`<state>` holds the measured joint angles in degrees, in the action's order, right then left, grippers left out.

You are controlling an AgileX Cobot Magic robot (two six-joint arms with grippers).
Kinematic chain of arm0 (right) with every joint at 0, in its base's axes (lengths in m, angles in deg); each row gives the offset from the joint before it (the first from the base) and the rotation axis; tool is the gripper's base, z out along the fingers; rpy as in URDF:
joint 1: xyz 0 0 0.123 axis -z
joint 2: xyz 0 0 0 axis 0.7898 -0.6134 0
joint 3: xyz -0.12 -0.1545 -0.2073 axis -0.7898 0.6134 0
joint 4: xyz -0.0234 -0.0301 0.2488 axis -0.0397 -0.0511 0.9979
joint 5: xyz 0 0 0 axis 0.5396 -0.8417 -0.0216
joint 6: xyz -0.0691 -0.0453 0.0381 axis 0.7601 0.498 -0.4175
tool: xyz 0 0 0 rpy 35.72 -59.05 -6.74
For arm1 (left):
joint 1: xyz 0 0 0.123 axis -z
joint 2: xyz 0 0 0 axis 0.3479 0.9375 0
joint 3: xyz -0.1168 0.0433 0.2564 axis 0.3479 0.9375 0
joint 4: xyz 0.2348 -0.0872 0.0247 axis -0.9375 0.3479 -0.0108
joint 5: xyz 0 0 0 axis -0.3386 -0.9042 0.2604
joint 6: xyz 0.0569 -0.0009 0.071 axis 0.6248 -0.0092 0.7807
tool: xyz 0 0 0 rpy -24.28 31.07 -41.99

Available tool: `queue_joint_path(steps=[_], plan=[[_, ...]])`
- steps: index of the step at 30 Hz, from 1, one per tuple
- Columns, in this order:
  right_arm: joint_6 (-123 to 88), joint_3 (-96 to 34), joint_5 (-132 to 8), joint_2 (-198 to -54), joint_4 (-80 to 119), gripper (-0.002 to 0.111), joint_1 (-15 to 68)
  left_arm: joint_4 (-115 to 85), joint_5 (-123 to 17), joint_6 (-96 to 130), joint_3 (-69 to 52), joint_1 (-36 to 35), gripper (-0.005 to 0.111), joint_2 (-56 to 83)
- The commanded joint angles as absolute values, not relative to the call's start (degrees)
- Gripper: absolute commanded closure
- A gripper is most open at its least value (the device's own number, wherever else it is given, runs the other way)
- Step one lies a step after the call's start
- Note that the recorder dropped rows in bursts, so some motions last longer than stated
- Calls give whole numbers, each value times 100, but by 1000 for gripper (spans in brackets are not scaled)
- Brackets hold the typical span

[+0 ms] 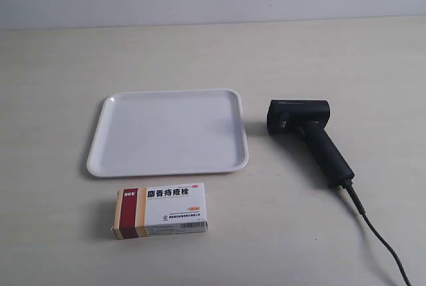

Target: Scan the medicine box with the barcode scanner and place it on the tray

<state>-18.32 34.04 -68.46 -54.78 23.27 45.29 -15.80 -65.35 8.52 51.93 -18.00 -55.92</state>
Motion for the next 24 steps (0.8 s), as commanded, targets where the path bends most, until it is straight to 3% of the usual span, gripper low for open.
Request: queue_joint_path(steps=[1,15,24], plan=[[-1793,3427,-6807,-5444,2299,108,4554,-1596,-6514,803,5193,-1807,105,-5630],[-1793,3427,-6807,-5444,2299,108,4554,-1596,-6459,803,5193,-1807,105,-5630],[-1793,3427,-6778,-5444,2590,108,4554,-1193,-4208,-774,5193,-1807,106,-5630]])
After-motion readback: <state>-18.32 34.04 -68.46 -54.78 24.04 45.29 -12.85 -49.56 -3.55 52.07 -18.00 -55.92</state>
